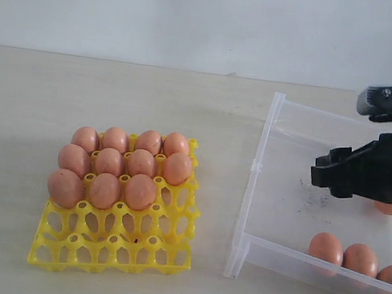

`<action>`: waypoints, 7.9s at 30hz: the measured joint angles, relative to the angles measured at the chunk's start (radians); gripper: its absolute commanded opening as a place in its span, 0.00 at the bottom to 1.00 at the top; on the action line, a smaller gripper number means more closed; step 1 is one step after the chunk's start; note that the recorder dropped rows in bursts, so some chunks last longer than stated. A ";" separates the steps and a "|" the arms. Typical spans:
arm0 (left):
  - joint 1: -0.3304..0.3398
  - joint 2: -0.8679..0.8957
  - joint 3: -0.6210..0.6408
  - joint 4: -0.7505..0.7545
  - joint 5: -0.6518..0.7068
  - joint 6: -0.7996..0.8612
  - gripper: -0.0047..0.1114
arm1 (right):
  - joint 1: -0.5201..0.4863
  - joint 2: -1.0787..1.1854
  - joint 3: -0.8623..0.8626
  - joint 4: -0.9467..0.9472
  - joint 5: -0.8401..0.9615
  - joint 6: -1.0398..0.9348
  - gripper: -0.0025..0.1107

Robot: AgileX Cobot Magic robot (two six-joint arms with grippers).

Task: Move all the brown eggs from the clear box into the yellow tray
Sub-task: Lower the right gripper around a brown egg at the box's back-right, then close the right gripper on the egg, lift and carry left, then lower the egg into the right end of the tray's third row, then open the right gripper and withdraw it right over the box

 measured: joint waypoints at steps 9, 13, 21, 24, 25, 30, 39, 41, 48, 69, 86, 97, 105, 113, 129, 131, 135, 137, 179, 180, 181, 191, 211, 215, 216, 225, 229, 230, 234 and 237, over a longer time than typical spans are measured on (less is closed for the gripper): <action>0.000 0.000 0.000 0.000 0.000 0.000 0.08 | 0.000 0.101 -0.331 -0.060 0.524 0.103 0.50; 0.000 0.000 0.000 0.000 0.000 0.000 0.08 | 0.000 0.155 -0.441 -0.284 0.700 0.324 0.36; 0.000 0.000 0.000 0.000 0.000 0.000 0.08 | 0.000 0.252 -0.526 -0.418 0.892 0.496 0.53; 0.000 0.000 0.000 0.000 0.000 0.000 0.08 | 0.000 0.283 -0.528 -0.415 0.850 0.562 0.53; 0.000 0.000 0.000 0.000 0.000 0.000 0.08 | -0.002 0.291 -0.528 -0.413 0.833 0.599 0.53; 0.000 0.000 0.000 0.000 0.000 0.000 0.08 | -0.013 0.319 -0.530 -0.408 0.797 0.721 0.53; 0.000 0.000 0.000 0.000 0.000 0.000 0.08 | -0.039 0.377 -0.530 -0.406 0.867 0.787 0.53; 0.000 0.000 0.000 0.000 0.000 0.000 0.08 | -0.040 0.388 -0.530 -0.406 0.863 0.789 0.53; 0.000 0.000 0.000 0.000 0.000 0.000 0.08 | -0.113 0.442 -0.531 -0.401 0.788 0.797 0.53; 0.000 0.000 0.000 0.000 0.000 0.000 0.08 | -0.172 0.541 -0.538 -0.435 0.606 0.761 0.58; 0.000 0.000 0.000 0.000 0.000 0.000 0.08 | -0.236 0.549 -0.538 -0.462 0.467 0.988 0.27; 0.000 0.000 0.000 0.000 0.000 0.000 0.08 | -0.222 0.561 -0.493 -0.419 0.217 0.707 0.02; 0.000 0.000 0.000 0.000 0.000 0.000 0.08 | -0.210 0.529 -0.171 -0.331 -0.790 0.382 0.02; 0.000 0.000 0.000 0.000 0.000 0.000 0.08 | -0.188 0.519 -0.026 -0.224 -1.107 0.172 0.02; 0.000 0.000 0.000 0.000 0.000 0.000 0.08 | 0.186 0.517 -0.045 -0.336 -1.117 0.245 0.02; 0.000 0.000 0.000 0.000 0.000 0.000 0.08 | 0.236 0.517 -0.058 -0.334 -1.119 0.260 0.02; 0.000 0.000 0.000 0.000 0.000 0.000 0.08 | 0.341 0.521 -0.067 -0.281 -1.123 0.262 0.02; 0.000 0.000 0.000 0.000 0.000 0.000 0.08 | 0.382 0.536 -0.071 -0.247 -1.127 0.262 0.02; 0.000 0.000 0.000 0.000 0.000 0.000 0.08 | 0.577 0.619 -0.008 0.257 -1.124 0.329 0.02; 0.000 0.000 0.000 0.000 0.000 0.000 0.08 | 0.577 0.619 -0.011 0.260 -1.122 0.329 0.02; 0.000 0.000 0.000 0.000 0.000 0.000 0.08 | 0.577 0.619 -0.017 0.262 -1.111 0.329 0.02; 0.000 0.000 0.000 0.000 0.000 0.000 0.08 | 0.577 0.619 -0.053 0.271 -1.046 0.329 0.02; 0.000 0.000 0.000 0.000 0.000 0.000 0.08 | 0.577 0.619 -0.074 0.291 -0.961 0.310 0.13; 0.000 0.000 0.000 0.000 0.000 0.000 0.08 | 0.577 0.619 -0.074 0.295 -0.961 0.308 0.45; 0.000 0.000 0.000 0.000 0.000 0.000 0.08 | 0.577 0.619 -0.074 0.295 -0.961 0.308 0.47; 0.000 0.000 0.000 0.000 0.000 0.000 0.08 | 0.577 0.611 -0.074 0.321 -0.983 0.308 0.47; 0.000 0.000 0.000 0.000 0.000 0.000 0.08 | 0.577 0.565 -0.050 0.321 -1.031 0.295 0.46; 0.000 0.000 0.000 0.000 0.000 0.000 0.08 | 0.577 0.537 -0.033 0.321 -1.062 0.278 0.46; 0.000 0.000 0.000 0.000 0.000 0.000 0.08 | 0.577 0.404 0.061 0.326 -1.118 0.136 0.46; 0.000 0.000 0.000 0.000 0.000 0.000 0.08 | 0.577 0.310 0.144 0.362 -1.127 -0.045 0.46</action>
